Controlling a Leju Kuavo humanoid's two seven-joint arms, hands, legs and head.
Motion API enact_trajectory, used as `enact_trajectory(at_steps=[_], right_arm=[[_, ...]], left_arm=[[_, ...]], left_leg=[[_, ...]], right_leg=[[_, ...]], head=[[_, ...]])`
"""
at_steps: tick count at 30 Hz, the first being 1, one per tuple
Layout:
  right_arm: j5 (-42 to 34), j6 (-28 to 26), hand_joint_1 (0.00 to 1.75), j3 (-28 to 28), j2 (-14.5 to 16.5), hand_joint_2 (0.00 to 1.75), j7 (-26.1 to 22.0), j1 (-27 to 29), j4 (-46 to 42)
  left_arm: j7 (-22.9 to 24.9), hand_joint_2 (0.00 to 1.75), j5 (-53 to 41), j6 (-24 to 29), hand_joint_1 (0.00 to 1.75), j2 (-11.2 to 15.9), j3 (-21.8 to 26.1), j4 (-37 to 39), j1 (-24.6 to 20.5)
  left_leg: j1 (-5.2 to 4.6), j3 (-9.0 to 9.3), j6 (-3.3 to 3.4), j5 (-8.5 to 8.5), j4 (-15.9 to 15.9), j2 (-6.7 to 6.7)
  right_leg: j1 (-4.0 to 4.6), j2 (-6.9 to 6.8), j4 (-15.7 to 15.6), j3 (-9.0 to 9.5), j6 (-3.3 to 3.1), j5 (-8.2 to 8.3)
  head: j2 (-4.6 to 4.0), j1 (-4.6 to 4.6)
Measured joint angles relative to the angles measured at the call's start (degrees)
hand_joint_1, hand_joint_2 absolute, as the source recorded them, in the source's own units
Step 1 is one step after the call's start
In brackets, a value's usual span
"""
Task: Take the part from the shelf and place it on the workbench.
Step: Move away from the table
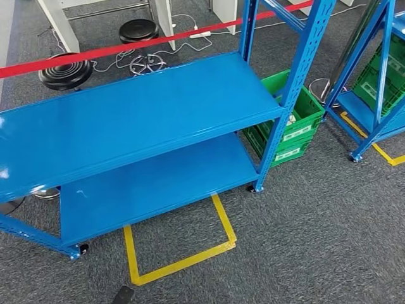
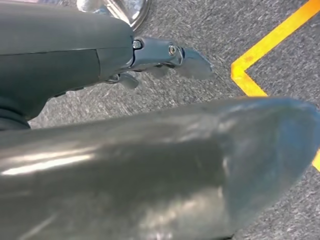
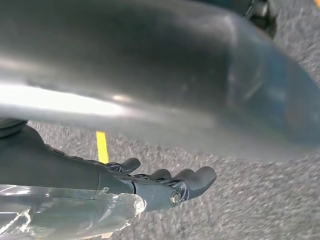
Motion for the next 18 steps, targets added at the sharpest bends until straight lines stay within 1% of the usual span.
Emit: enact_trajectory(at_steps=[1, 2, 3, 4, 5, 6, 7, 8, 9, 10, 11, 12, 13, 14, 15, 16, 17, 18], right_arm=[[0.05, 0.00, 0.00, -0.05, 0.00, 0.00, 0.02, 0.05, 0.01], [0.09, 0.00, 0.00, -0.10, 0.00, 0.00, 0.04, 0.10, 0.01], [0.12, 0.00, 0.00, -0.15, 0.00, 0.00, 0.04, 0.13, 0.01], [0.12, 0.00, 0.00, -0.19, 0.00, 0.00, 0.04, 0.14, 0.01], [0.13, 0.00, 0.00, -0.22, 0.00, 0.00, 0.04, 0.19, 0.01], [0.14, 0.00, 0.00, -0.26, -0.02, 0.00, 0.04, 0.24, 0.01], [0.16, 0.00, 0.00, -0.30, -0.03, 0.00, 0.04, 0.29, 0.00], [0.20, 0.00, 0.00, -0.34, -0.06, 0.00, 0.07, 0.37, -0.01], [0.24, 0.00, 0.00, -0.39, -0.08, 0.00, 0.09, 0.36, -0.01], [0.29, 0.01, 0.00, -0.40, -0.10, 0.00, 0.10, 0.29, -0.02], [0.34, 0.01, 0.00, -0.42, -0.11, 0.00, 0.11, 0.14, -0.02], [0.38, 0.02, 0.00, -0.42, -0.11, 0.00, 0.09, -0.05, -0.02], [0.41, 0.02, 0.00, -0.42, -0.11, 0.00, 0.07, -0.25, -0.01], [0.42, 0.02, 0.00, -0.42, -0.11, 0.00, 0.05, -0.38, -0.01], [0.43, 0.02, 0.00, -0.42, -0.11, 0.00, 0.04, -0.43, 0.00], [0.43, 0.03, 0.00, -0.42, -0.11, 0.00, 0.05, -0.43, 0.01], [0.43, 0.03, 0.00, -0.42, -0.11, 0.00, 0.07, -0.39, 0.01], [0.44, 0.03, 0.00, -0.43, -0.11, 0.00, 0.08, -0.35, 0.01]], left_arm=[[0.15, 0.00, -0.07, 0.06, 0.00, 0.00, 0.03, 0.01, 0.14], [0.26, 0.00, -0.15, 0.12, 0.00, 0.00, 0.06, 0.02, 0.26], [0.36, 0.00, -0.22, 0.20, 0.00, 0.00, 0.15, 0.03, 0.31], [0.41, 0.00, -0.28, 0.26, 0.00, 0.00, 0.25, 0.03, 0.33], [0.45, 0.00, -0.34, 0.31, 0.00, -0.03, 0.37, 0.06, 0.34], [0.48, 0.00, -0.38, 0.37, 0.00, -0.10, 0.47, 0.10, 0.33], [0.55, 0.00, -0.41, 0.40, 0.00, -0.18, 0.54, 0.15, 0.25], [0.62, 0.00, -0.44, 0.43, 0.00, -0.27, 0.58, 0.19, 0.18], [0.68, 0.00, -0.46, 0.48, 0.00, -0.32, 0.63, 0.21, 0.09], [0.74, 0.00, -0.49, 0.51, 0.00, -0.32, 0.70, 0.21, 0.02], [0.74, 0.00, -0.51, 0.56, 0.00, -0.32, 0.76, 0.21, -0.03], [0.74, 0.00, -0.53, 0.60, 0.00, -0.31, 0.81, 0.21, -0.08], [0.74, 0.00, -0.55, 0.62, 0.00, -0.31, 0.86, 0.21, -0.15], [0.74, 0.00, -0.56, 0.63, 0.00, -0.33, 0.87, 0.21, -0.23], [0.74, 0.00, -0.57, 0.63, 0.00, -0.34, 0.89, 0.21, -0.29], [0.74, 0.00, -0.57, 0.63, 0.00, -0.35, 0.90, 0.21, -0.34], [0.74, 0.00, -0.57, 0.63, 0.00, -0.36, 0.91, 0.21, -0.35], [0.74, 0.00, -0.57, 0.63, 0.00, -0.35, 0.92, 0.21, -0.32]], left_leg=[[0.12, -1.65, -0.07, -2.82, 0.55, 0.02], [0.20, -2.86, -0.08, -4.89, 0.16, 0.06], [0.27, -3.58, -0.10, -5.28, -1.21, 0.17], [0.33, -3.89, -0.13, -3.57, -3.48, 0.53], [0.35, -3.93, -0.14, 0.43, -6.54, 1.66], [0.39, -4.03, -0.09, 5.00, -9.62, 3.26], [0.41, -4.19, 0.06, 8.78, -11.69, 4.80], [0.41, -4.40, 0.30, 11.29, -12.74, 5.78], [0.39, -4.62, 0.60, 11.93, -12.85, 5.78], [0.38, -4.56, 0.94, 11.86, -12.52, 5.05], [0.44, -4.38, 1.28, 11.79, -12.44, 4.11], [0.51, -4.12, 1.65, 11.62, -12.46, 3.38], [0.59, -3.80, 2.04, 11.43, -12.52, 2.70], [0.60, -3.52, 2.41, 11.18, -12.53, 2.05], [0.53, -3.27, 2.71, 10.89, -12.53, 1.39], [0.45, -3.00, 2.92, 10.60, -12.53, 0.60], [0.37, -2.69, 3.02, 10.31, -12.52, -0.27], [0.29, -2.31, 3.03, 10.02, -12.52, -1.16]], right_leg=[[-0.06, 0.00, -0.51, 1.21, -0.03, -0.56], [-0.13, -0.07, -0.90, 2.43, -0.04, -1.22], [-0.19, -0.21, -1.15, 3.66, 0.02, -1.98], [-0.26, -0.45, -1.28, 4.90, 0.13, -2.82], [-0.23, -0.77, -1.38, 5.85, 0.38, -3.72], [-0.08, -1.06, -1.20, 6.85, 0.69, -4.71], [0.17, -1.46, -1.09, 7.45, 1.03, -5.67], [0.44, -1.97, -1.09, 7.92, 1.41, -6.60], [0.61, -2.61, -1.19, 8.58, 1.70, -7.39], [0.65, -3.40, -1.59, 9.03, 1.99, -7.97], [0.54, -3.69, -1.74, 9.63, 2.25, -8.53], [0.43, -3.32, -1.08, 9.75, 2.44, -9.33], [0.35, -2.51, 0.86, 9.08, 2.57, -10.62], [0.30, -1.39, 4.29, 7.42, 2.66, -12.40], [0.33, -0.55, 8.75, 4.87, 2.68, -14.31], [0.35, -0.12, 12.94, 2.14, 2.66, -15.62], [0.37, 0.10, 15.71, -0.13, 2.58, -15.81], [0.37, 0.23, 16.19, -1.45, 2.39, -14.55]], head=[[0.00, -0.02], [0.00, -0.02], [0.00, -0.02], [0.00, -0.02], [0.00, -0.03], [-0.01, -0.21], [-0.01, -0.38], [-0.01, -0.39], [-0.02, -0.43], [-0.01, -0.35], [-0.01, -0.21], [-0.01, -0.23], [-0.01, -0.21], [-0.02, -0.13], [-0.02, -0.14], [-0.02, -0.12], [-0.01, -0.14], [-0.01, -0.14]])
